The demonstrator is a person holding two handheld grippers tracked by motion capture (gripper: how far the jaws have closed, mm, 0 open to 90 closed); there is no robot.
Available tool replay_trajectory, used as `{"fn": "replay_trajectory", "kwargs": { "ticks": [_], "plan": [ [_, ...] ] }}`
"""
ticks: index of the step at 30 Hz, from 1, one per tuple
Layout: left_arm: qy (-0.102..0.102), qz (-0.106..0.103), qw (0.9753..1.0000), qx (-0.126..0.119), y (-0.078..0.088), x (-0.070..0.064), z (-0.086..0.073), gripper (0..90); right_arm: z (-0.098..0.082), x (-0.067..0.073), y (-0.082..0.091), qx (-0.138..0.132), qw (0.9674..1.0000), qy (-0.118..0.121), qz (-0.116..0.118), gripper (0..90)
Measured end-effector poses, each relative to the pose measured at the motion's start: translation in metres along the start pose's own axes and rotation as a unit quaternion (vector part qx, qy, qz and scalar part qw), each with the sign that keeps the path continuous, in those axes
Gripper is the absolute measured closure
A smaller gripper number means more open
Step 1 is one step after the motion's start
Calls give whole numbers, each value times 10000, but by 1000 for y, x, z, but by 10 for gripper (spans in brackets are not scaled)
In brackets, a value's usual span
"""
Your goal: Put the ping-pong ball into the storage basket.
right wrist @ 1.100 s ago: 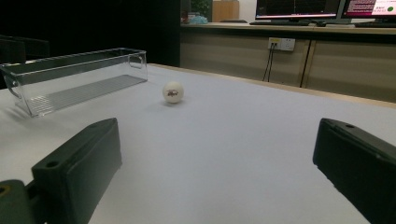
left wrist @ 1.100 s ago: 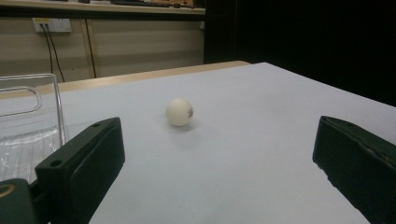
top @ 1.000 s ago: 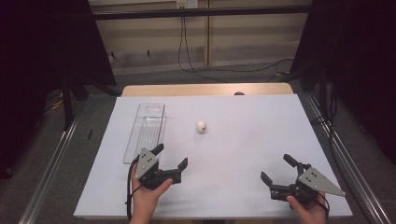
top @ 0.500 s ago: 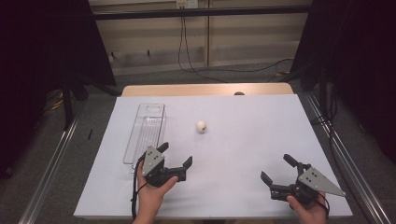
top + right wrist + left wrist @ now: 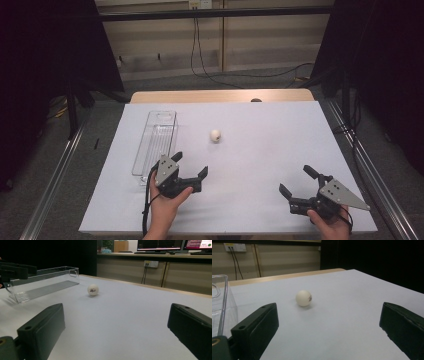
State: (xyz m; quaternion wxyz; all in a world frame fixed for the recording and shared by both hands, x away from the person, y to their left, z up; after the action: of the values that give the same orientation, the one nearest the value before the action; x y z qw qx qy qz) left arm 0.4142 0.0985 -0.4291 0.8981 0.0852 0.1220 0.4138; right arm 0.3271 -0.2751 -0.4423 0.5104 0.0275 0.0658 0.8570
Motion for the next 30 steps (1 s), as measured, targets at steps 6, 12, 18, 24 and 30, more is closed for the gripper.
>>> {"fn": "replay_trajectory", "kwargs": {
  "ticks": [6, 12, 18, 24, 30],
  "plan": [
    [-37, -6, 10000, 24, -3, 0, 0, 24, 0, 0, 0, -6, 10000, -18, 15, 7],
    [7, -4, 10000, 54, -7, -2, 0, 24, 0, 0, 0, -14, 10000, 3, 24, 6],
    [-18, -6, 9999, 102, -11, -2, 0, 24, 0, 0, 0, -11, 10000, 4, 30, 6],
    [-9, 11, 9999, 144, -15, -2, 0, 25, 0, 0, 0, -20, 10000, -1, 36, 7],
    [-38, 27, 9998, 175, -18, -2, 1, 25, 0, 0, 0, -14, 10000, -31, 5, 7]
  ]
}}
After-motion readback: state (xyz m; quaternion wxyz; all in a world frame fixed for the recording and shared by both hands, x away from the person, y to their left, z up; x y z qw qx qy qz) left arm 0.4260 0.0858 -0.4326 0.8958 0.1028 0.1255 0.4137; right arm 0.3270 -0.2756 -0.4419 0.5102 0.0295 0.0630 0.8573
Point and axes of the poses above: each handheld gripper's, and its own axes: y roughly backward along the jaws, z roughly out of its top, x roughly to its left, the point moved 2 cm from there along -y, roughly forward along the jaws, and after that the axes turned 3 degrees about y, right-handed, at the moved point
